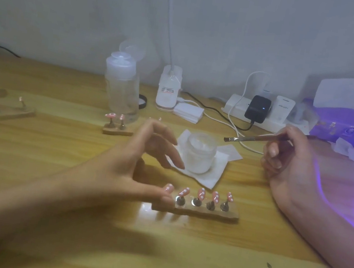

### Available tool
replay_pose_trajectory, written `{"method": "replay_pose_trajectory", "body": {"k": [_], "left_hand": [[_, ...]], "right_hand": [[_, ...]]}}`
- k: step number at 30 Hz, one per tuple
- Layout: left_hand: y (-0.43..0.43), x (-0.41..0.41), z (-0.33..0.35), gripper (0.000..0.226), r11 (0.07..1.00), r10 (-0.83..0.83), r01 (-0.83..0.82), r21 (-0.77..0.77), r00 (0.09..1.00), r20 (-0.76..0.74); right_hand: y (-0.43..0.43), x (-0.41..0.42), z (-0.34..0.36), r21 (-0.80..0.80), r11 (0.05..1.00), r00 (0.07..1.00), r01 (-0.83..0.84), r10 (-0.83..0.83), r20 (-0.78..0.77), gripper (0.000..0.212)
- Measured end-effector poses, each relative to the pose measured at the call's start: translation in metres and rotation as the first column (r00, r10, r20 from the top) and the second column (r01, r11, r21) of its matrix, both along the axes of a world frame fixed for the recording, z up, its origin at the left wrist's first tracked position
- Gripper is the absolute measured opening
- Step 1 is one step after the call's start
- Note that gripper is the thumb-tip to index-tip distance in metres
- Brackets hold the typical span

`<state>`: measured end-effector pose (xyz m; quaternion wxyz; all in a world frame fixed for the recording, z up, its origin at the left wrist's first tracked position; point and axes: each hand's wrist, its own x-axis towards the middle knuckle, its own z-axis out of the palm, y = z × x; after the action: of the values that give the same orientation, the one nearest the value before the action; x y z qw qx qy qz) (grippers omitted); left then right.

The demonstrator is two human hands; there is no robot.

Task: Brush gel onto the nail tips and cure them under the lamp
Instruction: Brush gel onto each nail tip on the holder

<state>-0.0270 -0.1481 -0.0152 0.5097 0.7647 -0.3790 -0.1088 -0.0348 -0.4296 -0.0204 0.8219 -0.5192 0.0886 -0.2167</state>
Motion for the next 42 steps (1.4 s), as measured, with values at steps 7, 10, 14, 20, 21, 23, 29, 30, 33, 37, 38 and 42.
{"method": "replay_pose_trajectory", "body": {"k": [7,10,14,20,21,23,29,30,33,37,38,42], "left_hand": [[0.0,-0.003,-0.011,0.039,0.999,-0.031,0.032,0.015,0.995,-0.093],[0.001,-0.005,-0.012,0.038,1.0,-0.019,0.02,0.01,0.996,-0.082],[0.0,-0.007,-0.015,0.042,0.998,0.053,-0.054,-0.02,0.996,-0.071],[-0.001,-0.009,-0.013,0.043,0.997,0.079,-0.079,-0.007,0.994,-0.071],[-0.001,-0.009,-0.012,0.044,0.997,0.072,-0.072,0.008,0.996,-0.047],[-0.003,-0.01,-0.011,0.052,0.998,0.043,-0.043,0.046,0.999,0.002],[-0.01,-0.012,-0.011,0.064,0.999,0.021,-0.024,0.039,0.997,0.071],[-0.012,-0.012,-0.011,0.063,0.999,0.027,-0.03,0.036,0.995,0.099],[-0.016,-0.011,-0.011,0.064,0.999,0.023,-0.026,0.022,0.99,0.143],[-0.017,-0.013,-0.011,0.064,1.0,0.021,-0.026,0.017,0.971,0.237],[-0.017,-0.013,-0.012,0.065,0.999,0.028,-0.034,0.018,0.96,0.277],[-0.018,-0.016,-0.01,0.075,0.994,0.053,-0.087,0.065,0.912,0.406]], "right_hand": [[0.002,0.0,0.0,-0.017,1.0,1.0,-0.004,0.004,0.012,0.03],[0.002,-0.001,0.0,-0.015,1.0,1.0,-0.008,0.008,0.023,0.029],[0.003,-0.001,0.0,-0.038,0.999,1.0,0.0,0.0,0.021,0.028],[0.001,-0.001,0.0,-0.019,1.0,1.0,0.003,-0.003,0.016,0.028],[0.001,-0.001,0.0,-0.02,1.0,1.0,0.003,-0.003,0.01,0.028],[0.001,-0.001,0.0,-0.033,0.999,1.0,0.001,-0.001,-0.005,0.028],[0.001,0.0,-0.001,-0.047,0.999,1.0,-0.006,0.006,0.005,0.028],[0.002,0.0,-0.001,-0.048,0.999,1.0,-0.005,0.005,0.006,0.028],[0.003,0.0,0.0,-0.057,0.998,1.0,0.0,-0.001,-0.008,0.028],[0.002,0.001,0.0,-0.037,0.999,1.0,0.01,-0.01,-0.011,0.028],[0.002,0.0,0.0,-0.034,0.999,1.0,0.011,-0.011,-0.01,0.028],[0.004,0.0,0.001,-0.025,1.0,1.0,0.015,-0.015,-0.01,0.027]]}}
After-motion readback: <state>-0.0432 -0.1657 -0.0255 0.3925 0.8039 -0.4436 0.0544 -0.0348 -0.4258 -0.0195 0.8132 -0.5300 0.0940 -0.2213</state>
